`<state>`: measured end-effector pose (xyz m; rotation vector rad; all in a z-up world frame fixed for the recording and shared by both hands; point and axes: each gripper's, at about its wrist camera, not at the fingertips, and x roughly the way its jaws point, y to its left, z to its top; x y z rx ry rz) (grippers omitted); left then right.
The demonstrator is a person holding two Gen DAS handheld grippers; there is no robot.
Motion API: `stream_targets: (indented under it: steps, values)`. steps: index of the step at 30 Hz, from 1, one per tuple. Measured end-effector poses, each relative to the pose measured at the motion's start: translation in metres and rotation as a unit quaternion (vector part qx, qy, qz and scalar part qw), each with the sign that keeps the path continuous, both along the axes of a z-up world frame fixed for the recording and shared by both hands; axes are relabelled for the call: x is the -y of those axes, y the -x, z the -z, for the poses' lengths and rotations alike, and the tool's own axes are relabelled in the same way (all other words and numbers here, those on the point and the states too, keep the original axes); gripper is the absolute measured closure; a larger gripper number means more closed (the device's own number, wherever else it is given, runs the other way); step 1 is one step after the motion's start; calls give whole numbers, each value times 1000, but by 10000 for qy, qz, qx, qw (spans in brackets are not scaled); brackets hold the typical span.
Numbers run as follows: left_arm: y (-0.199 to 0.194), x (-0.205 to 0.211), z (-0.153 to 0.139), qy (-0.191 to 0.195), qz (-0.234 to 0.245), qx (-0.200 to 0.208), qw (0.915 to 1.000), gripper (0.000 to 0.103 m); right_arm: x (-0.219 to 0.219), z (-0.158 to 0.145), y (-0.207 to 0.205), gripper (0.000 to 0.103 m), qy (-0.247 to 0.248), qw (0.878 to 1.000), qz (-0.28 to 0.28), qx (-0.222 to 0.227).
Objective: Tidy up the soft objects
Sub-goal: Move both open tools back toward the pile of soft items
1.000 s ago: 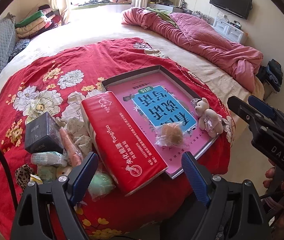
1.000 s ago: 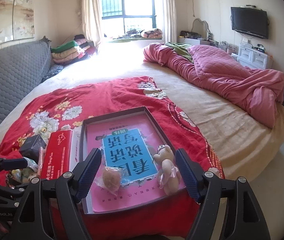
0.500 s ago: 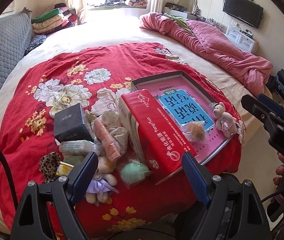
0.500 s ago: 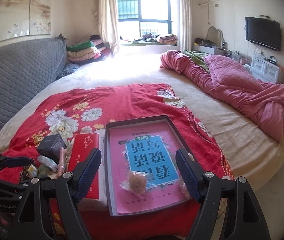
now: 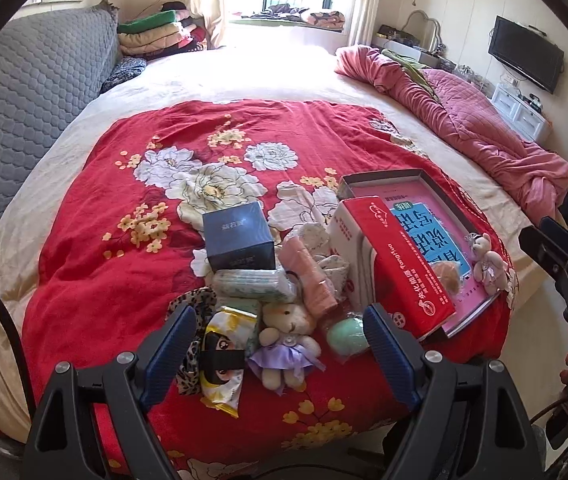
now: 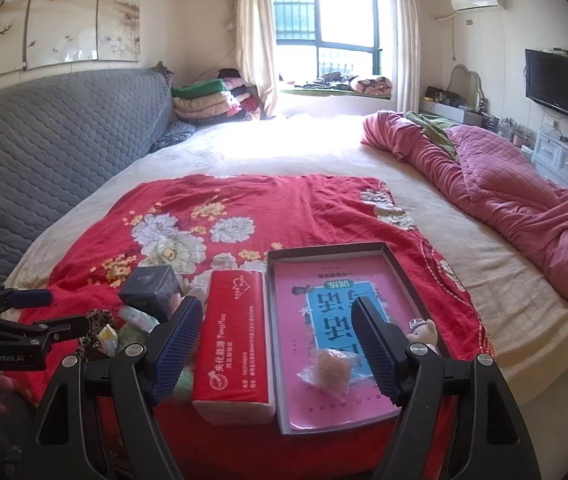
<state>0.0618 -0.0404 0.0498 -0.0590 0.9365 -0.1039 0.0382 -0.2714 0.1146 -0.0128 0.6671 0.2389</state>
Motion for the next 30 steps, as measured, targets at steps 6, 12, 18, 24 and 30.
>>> stream_targets:
  steps: [6, 12, 18, 24, 30]
  values:
    - [7, -20, 3, 5, -178, -25, 9998, 18, -18, -1, 2, 25, 73, 9997, -230, -7]
    - [11, -41, 10, 12, -362, -76, 9993, 18, -34, 1, 6, 25, 183, 9987, -471, -2]
    - [16, -63, 19, 69, -535, -137, 9984, 18, -49, 6, 5, 25, 255, 9974, -677, -46]
    - [18, -80, 31, 176, -678, -288, 9971, 18, -63, 13, 6, 25, 343, 9958, -842, -94]
    - [22, -85, 49, 158, -668, -380, 9969, 18, -75, 23, 8, 25, 477, 9933, -1052, -94]
